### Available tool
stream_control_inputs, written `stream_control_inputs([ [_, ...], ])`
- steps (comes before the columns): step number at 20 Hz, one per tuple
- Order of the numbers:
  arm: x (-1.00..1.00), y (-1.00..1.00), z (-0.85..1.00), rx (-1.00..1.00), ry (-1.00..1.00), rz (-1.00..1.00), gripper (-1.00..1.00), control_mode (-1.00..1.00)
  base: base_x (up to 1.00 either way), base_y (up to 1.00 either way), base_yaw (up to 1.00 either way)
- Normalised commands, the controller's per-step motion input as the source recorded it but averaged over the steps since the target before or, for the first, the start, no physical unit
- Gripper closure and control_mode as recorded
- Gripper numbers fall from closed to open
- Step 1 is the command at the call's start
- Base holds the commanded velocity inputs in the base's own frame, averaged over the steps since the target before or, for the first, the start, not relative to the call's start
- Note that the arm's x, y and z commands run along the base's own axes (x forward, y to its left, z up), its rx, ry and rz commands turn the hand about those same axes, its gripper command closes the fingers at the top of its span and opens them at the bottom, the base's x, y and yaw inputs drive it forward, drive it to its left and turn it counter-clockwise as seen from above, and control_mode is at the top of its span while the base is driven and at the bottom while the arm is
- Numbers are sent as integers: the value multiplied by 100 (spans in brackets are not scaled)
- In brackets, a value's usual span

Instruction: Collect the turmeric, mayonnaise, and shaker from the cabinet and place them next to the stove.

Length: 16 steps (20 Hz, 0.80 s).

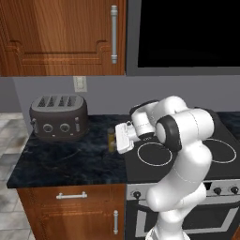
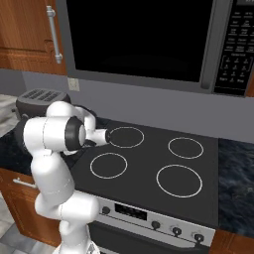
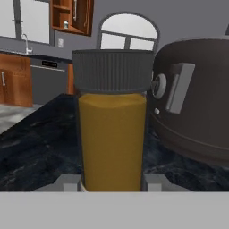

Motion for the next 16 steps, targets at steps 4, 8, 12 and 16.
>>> stream_control_inputs([
  [4,17,0,-21,0,0,0,100,-100,0,0,0],
  [8,16,0,-23,0,0,0,100,-100,0,0,0],
  [12,13,0,-24,0,0,0,100,-100,0,0,0],
  [16,10,0,-26,0,0,0,100,-100,0,0,0],
])
